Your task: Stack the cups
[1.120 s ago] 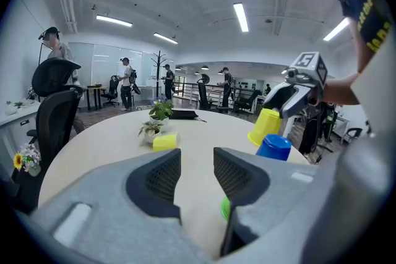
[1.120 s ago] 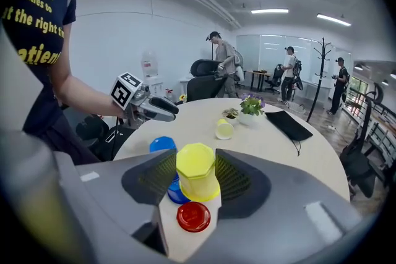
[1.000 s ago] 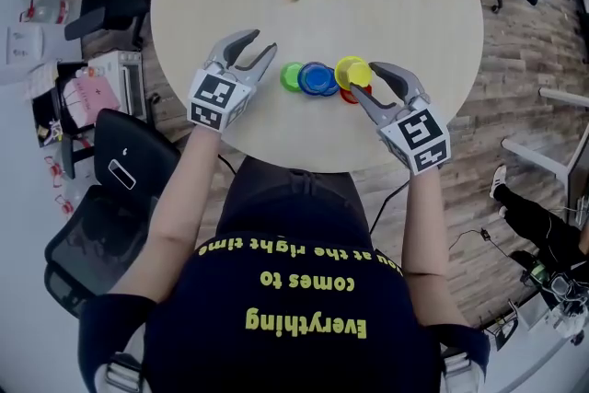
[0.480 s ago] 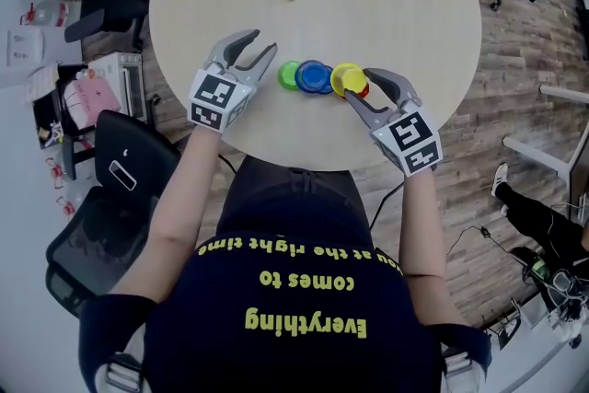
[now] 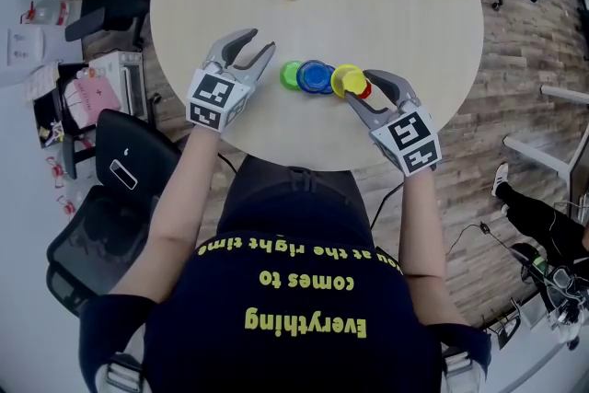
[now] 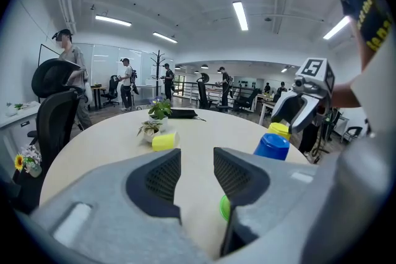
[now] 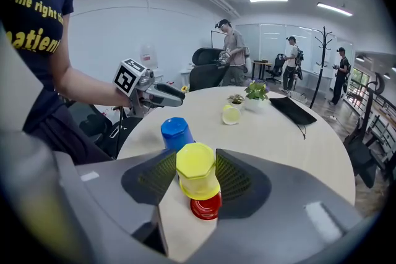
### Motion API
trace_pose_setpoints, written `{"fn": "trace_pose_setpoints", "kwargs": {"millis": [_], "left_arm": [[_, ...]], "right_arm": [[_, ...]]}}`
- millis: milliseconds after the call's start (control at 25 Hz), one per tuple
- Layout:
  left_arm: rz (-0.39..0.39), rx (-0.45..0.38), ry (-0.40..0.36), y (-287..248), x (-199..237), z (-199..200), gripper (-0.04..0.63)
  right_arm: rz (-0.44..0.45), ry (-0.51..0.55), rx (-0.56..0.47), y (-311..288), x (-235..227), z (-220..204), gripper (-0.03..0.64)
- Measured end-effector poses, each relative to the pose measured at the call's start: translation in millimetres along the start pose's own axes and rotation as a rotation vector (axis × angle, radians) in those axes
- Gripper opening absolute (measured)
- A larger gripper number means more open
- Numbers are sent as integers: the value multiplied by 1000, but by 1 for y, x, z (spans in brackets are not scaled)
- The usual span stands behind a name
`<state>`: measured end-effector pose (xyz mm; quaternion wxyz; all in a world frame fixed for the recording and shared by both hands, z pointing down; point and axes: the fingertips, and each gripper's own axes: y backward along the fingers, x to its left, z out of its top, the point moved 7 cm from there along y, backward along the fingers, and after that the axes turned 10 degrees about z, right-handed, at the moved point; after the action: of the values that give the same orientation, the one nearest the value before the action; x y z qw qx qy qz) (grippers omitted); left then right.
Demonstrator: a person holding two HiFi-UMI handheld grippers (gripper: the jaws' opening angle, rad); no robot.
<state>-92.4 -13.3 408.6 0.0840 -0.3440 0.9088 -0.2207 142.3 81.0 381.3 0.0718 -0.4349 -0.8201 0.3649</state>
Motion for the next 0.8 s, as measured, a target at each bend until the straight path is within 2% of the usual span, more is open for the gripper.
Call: {"fn": "trace_pose_setpoints", "kwargs": {"millis": [240,520,800], "left_arm": [[1,-2,2,1,0,-1,172],[1,1,9,-1,2,-2,172],[8,3,15,-8,8,-2,171]], "right_arm": [[-4,13,7,3,2,-1,216],[2,13,-75,19,-8,23,225],[-110,36,-173,26,-30,45,206]]}}
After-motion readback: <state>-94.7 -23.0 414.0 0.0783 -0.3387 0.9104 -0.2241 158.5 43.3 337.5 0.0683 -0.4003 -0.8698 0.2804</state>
